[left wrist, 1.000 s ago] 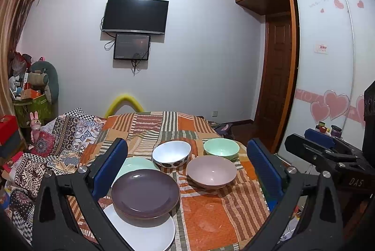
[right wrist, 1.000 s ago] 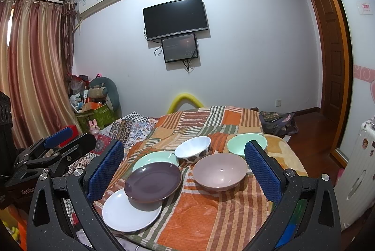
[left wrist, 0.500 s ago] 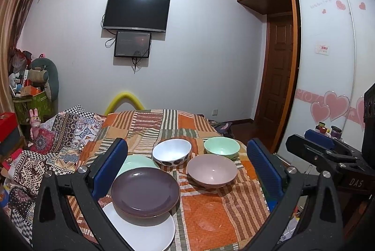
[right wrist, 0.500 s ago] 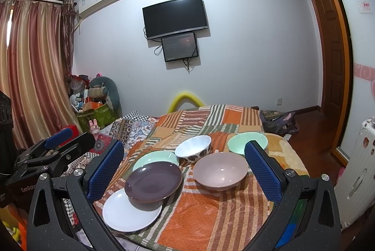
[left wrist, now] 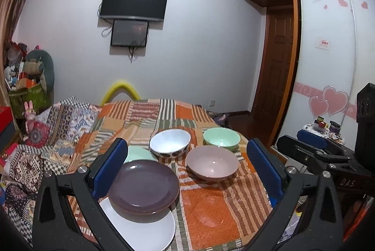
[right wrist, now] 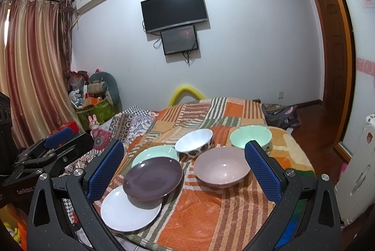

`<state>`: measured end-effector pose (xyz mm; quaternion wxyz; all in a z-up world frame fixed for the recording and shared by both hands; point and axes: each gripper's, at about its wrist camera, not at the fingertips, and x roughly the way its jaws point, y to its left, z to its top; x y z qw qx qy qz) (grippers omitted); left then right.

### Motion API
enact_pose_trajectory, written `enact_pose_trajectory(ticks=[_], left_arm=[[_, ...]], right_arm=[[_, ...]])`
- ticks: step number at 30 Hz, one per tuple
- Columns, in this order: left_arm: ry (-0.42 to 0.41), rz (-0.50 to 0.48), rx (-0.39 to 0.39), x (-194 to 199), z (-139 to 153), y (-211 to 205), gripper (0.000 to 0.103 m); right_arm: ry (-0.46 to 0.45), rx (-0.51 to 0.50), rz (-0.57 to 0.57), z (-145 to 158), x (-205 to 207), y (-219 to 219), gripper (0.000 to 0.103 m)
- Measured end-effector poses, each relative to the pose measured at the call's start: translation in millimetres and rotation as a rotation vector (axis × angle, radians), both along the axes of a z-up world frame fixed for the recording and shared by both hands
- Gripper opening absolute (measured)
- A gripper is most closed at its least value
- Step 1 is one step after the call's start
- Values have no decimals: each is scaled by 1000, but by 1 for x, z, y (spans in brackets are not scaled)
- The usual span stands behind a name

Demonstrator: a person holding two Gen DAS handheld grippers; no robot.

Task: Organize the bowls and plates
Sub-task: 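Reach both grippers to the dark purple plate rim and close them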

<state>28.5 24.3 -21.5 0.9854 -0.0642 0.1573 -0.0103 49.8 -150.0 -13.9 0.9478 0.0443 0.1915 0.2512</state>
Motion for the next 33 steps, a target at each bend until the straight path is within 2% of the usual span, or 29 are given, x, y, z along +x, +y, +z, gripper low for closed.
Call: enact_pose_trajectory(ticks=[4,6,8,15,20,26,33], left_arm=[[59,49,-26,16,-16,20,102],[89,70,-47,22,-22,31,94],[141,94,-72,34,-32,47,86],[248,161,-106,64,-64,90,69],[319,183,-98,84,-90,114,67],[426,199,-113,107,-120,139,67],[528,186,-143,130,-157,159,46]], right_arm=[[36,-38,6,-15,10,8,103],[54,-58,5,-25,15,15,102],[76,-65,10,-30,20,17,96],[203,-70,41,-55,48,32,79],[280,-82,56,-73,63,43,70],[354,-106,82,-90,83,60,66],[432,-135,126,-113,101,82,54]])
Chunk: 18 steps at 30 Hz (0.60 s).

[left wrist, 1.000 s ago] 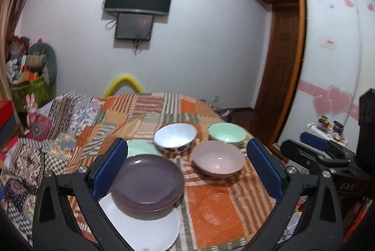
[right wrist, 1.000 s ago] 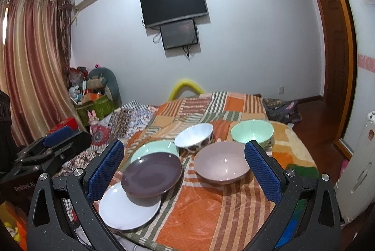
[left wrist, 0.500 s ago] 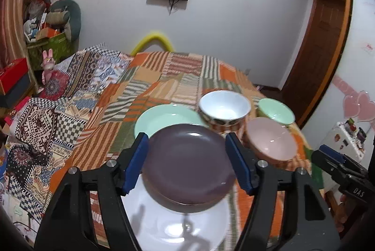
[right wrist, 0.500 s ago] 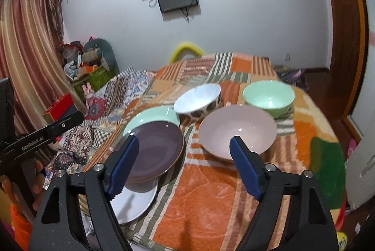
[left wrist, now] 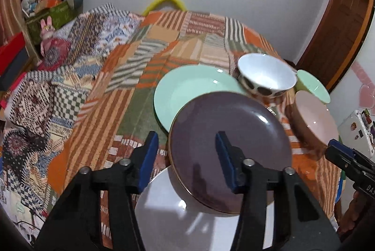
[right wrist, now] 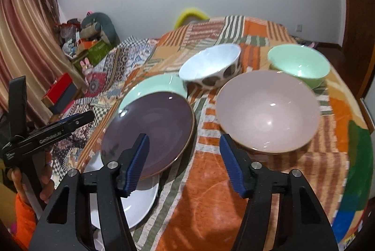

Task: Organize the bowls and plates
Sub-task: 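Reach both grippers to the dark purple plate rim and close them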

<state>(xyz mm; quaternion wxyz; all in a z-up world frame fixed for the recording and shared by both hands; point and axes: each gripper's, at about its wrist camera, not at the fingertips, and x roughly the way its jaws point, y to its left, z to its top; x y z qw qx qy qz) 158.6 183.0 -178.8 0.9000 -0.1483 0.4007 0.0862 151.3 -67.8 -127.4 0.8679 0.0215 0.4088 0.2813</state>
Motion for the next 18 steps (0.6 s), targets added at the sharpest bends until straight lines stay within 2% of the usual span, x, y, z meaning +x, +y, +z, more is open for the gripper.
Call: enact_pose_trajectory(ticks=[6,9,18], left_arm=[[41,0,-12,12,-22,12,37],[45,0,-30,18,-29,18,36],[54,-19,-69,28,-43,25,36]], right_arm=[[49,-34,10,-18,15,13,50],[72,-51,19,-26,21,19,45],[126,-82,10,-42,33,28,45]])
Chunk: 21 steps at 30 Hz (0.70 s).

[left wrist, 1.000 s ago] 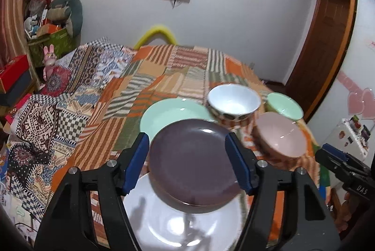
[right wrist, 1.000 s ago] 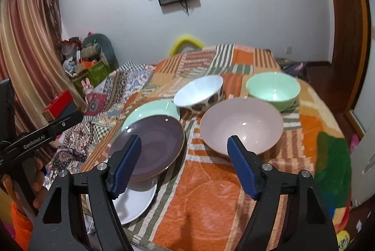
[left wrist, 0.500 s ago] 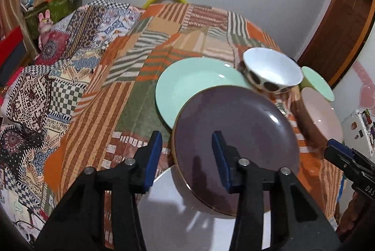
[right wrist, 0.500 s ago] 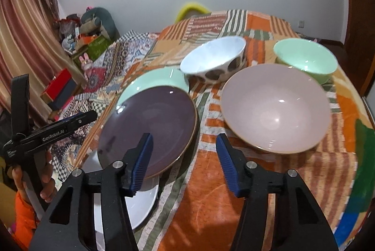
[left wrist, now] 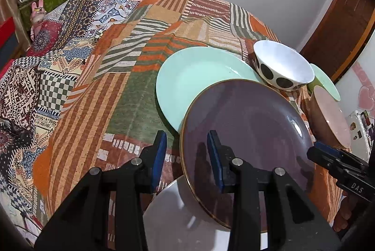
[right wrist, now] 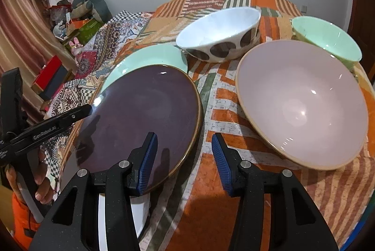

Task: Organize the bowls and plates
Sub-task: 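Reach both grippers to the dark purple plate rim and close them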

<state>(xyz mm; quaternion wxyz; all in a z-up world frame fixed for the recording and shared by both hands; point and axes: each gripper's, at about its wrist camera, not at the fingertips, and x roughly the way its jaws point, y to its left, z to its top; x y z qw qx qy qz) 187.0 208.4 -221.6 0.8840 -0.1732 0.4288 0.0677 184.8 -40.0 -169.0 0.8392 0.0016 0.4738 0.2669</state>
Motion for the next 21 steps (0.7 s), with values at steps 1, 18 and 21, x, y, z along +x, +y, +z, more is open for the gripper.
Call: enact_pose_trajectory(ticks=[1,18,21], left_arm=[[1,-1,-4,1,-1,0,36],[4,-36,-59,7,-11,4,16],[14,-36,-43,7,-9,2,16]], right_arm=[[4,-1,-2,-1,1,0,45],[27,-10,12,-9,9,8,25],[29,-14,8,-7,9,10,24]])
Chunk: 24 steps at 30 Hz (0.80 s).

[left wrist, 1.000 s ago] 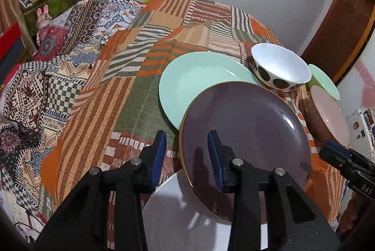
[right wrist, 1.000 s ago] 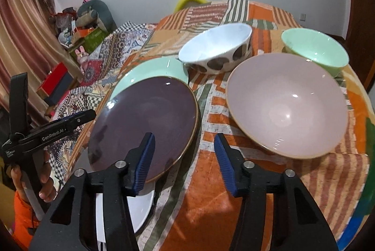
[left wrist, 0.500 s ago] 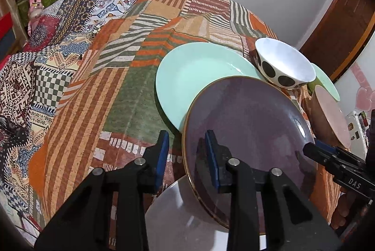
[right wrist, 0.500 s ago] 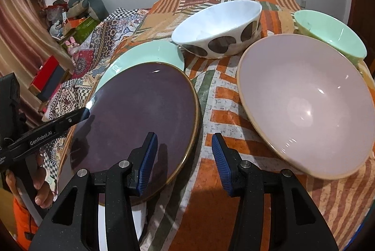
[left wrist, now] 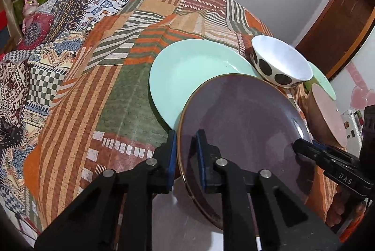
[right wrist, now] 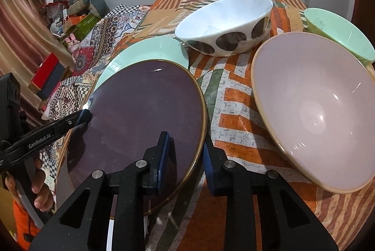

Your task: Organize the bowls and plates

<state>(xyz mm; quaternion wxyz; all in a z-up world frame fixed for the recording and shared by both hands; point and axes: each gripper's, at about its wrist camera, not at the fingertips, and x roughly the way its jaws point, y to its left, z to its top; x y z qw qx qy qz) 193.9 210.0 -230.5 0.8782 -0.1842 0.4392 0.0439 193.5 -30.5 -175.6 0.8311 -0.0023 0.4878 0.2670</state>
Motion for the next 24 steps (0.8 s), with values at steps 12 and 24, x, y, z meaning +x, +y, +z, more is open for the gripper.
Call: enact_pose_trajectory(ticks=[12,24], left_arm=[[-138,-137,-99,-24,45,-29,0],[-40,91,113,-40,32,8,2]], right_arm=[[-31,14,28,17,-12,1,18],[-60,-10,39,17,-15,7,16]])
